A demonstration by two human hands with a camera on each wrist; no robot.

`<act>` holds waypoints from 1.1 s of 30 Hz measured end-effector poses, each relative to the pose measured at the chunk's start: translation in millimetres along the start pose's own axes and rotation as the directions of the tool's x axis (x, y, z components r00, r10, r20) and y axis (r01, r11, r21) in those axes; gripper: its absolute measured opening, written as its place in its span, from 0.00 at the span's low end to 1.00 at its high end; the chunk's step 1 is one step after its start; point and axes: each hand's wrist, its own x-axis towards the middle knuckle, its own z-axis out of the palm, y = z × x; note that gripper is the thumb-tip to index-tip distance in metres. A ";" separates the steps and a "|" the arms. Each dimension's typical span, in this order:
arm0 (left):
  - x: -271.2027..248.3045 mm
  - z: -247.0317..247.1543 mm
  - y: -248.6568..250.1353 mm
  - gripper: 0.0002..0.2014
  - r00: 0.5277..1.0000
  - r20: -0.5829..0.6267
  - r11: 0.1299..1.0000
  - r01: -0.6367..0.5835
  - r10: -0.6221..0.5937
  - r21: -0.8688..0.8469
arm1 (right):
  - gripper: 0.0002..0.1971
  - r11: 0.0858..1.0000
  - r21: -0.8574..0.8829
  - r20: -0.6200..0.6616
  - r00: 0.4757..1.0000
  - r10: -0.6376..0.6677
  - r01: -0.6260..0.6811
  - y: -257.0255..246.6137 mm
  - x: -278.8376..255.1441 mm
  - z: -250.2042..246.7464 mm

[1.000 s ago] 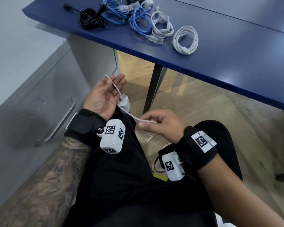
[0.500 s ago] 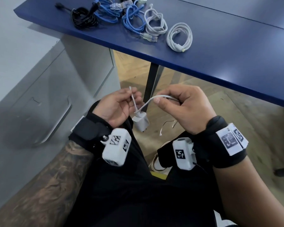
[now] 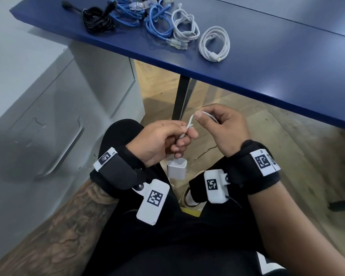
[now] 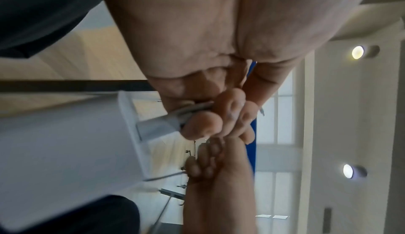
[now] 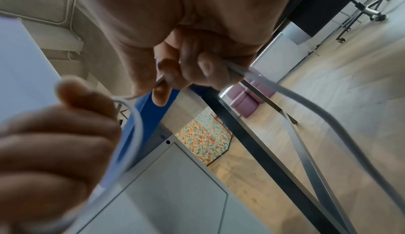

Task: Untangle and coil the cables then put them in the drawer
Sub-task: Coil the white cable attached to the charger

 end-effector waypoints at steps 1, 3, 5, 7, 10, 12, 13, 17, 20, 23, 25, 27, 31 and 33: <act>-0.6 -2.6 1.6 0.14 1.000 0.026 0.999 -0.006 0.008 -0.050 | 0.03 1.000 -0.009 0.011 1.000 -0.009 0.009 3.5 0.2 1.5; -0.6 -9.0 4.9 0.14 0.997 0.064 0.977 -0.038 0.053 -0.209 | 0.08 1.000 -0.025 0.086 0.996 0.009 -0.006 10.7 -2.7 8.0; 0.7 -13.8 6.8 0.13 0.991 0.062 0.906 -0.079 0.115 -0.417 | 0.14 0.996 -0.061 0.206 0.976 0.070 -0.059 20.6 -9.6 18.4; 2.4 -18.6 4.3 0.13 0.989 -0.015 0.804 -0.129 0.148 -0.581 | 0.16 0.982 -0.043 0.339 0.922 0.189 -0.186 30.1 -17.8 29.2; 4.3 -27.8 1.6 0.13 0.975 -0.151 0.701 -0.224 0.166 -0.677 | 0.11 0.933 -0.039 0.531 0.784 0.322 -0.356 40.7 -28.5 42.4; 6.9 -34.9 2.2 0.14 0.960 -0.227 0.697 -0.277 0.166 -0.662 | 0.09 0.939 -0.092 0.606 0.729 0.317 -0.332 45.5 -32.9 46.7; 9.0 -38.1 2.2 0.14 0.948 -0.272 0.718 -0.304 0.164 -0.626 | 0.09 0.939 -0.118 0.621 0.714 0.324 -0.324 44.1 -33.2 46.1; 14.7 -50.2 -0.2 0.13 0.885 -0.436 0.774 -0.388 0.162 -0.500 | 0.12 0.945 -0.188 0.615 0.717 0.327 -0.269 26.2 -31.3 36.5; 16.4 -59.9 -1.4 0.12 0.855 -0.497 0.781 -0.411 0.150 -0.470 | 0.11 0.953 -0.180 0.587 0.751 0.303 -0.244 11.3 -32.6 27.9; 15.9 -59.9 -3.8 0.12 0.869 -0.465 0.902 -0.326 0.168 -0.284 | 0.09 0.979 -0.152 0.476 0.859 0.190 -0.132 -5.5 -31.2 17.6; 13.7 -53.0 -6.1 0.12 0.902 -0.397 0.958 -0.245 0.171 -0.145 | 0.08 0.994 -0.084 0.390 0.915 0.102 -0.075 -19.3 -28.7 9.1; 11.6 -42.4 -6.8 0.12 0.944 -0.293 0.986 -0.167 0.152 -0.027 | 0.07 0.999 -0.045 0.300 0.954 0.015 -0.001 -32.0 -23.5 1.2; 9.8 -20.4 -8.6 0.15 0.984 -0.118 0.981 -0.113 0.133 0.158 | 0.07 0.987 -0.111 0.194 0.977 -0.093 0.116 -36.2 -9.6 -5.5; 9.3 -12.8 -8.0 0.17 0.988 -0.079 0.980 -0.123 0.136 0.156 | 0.06 0.984 -0.134 0.117 0.988 -0.106 0.121 -28.4 -3.7 -4.8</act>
